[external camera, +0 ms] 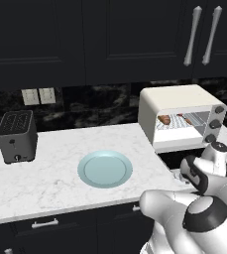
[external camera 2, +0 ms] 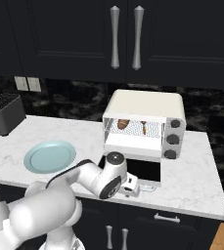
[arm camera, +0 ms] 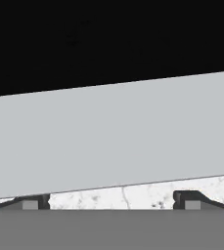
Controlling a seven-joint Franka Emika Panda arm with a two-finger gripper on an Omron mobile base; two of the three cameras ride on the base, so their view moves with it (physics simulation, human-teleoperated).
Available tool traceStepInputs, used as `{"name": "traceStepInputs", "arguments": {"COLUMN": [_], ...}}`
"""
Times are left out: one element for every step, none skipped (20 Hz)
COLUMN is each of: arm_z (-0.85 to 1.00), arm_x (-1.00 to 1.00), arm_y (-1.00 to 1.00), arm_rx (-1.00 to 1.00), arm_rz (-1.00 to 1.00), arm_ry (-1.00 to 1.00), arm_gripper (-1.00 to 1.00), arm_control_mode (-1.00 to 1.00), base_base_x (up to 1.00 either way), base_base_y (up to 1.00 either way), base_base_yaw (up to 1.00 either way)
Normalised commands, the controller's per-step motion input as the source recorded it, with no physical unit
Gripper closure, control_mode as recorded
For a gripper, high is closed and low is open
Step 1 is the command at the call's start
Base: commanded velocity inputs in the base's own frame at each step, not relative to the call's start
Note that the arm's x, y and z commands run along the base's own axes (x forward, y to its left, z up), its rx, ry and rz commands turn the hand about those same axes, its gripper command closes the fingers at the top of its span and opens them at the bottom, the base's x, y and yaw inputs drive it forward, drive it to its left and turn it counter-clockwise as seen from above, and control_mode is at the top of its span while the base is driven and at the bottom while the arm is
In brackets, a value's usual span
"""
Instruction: Pick up the kebab skewer and baguette bread, and place them inside the toaster oven. Close the toaster oven door and start by setting the timer.
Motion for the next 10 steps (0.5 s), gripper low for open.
{"name": "traceStepInputs", "arguments": {"arm_z": [0.00,0.00,0.00,0.00,0.00,0.00,0.00,0.00,0.00,0.00], "arm_x": [0.29,0.28,0.29,0.35,0.36,0.36,0.37,0.41,0.49,0.41], "arm_y": [0.00,0.00,0.00,0.00,0.00,0.00,0.00,0.00,0.00,0.00], "arm_rx": [0.00,0.00,0.00,0.00,0.00,0.00,0.00,0.00,0.00,0.00], "arm_rz": [0.00,0.00,0.00,0.00,0.00,0.00,0.00,0.00,0.00,0.00], "arm_ry": [0.00,-0.01,0.00,0.00,0.00,0.00,0.00,0.00,-0.03,-0.07], "arm_gripper": [-1.00,-1.00,-1.00,-1.00,-1.00,-1.00,-1.00,-1.00,-1.00,-1.00], "arm_control_mode": [-1.00,-1.00,-1.00,-1.00,-1.00,-1.00,-1.00,-1.00,-1.00,-1.00], "base_base_x": [0.00,0.00,0.00,0.00,0.00,0.00,0.00,0.00,0.00,0.00], "base_base_y": [0.00,0.00,0.00,0.00,0.00,0.00,0.00,0.00,0.00,0.00], "base_base_yaw": [0.00,0.00,0.00,0.00,0.00,0.00,0.00,0.00,0.00,0.00]}}
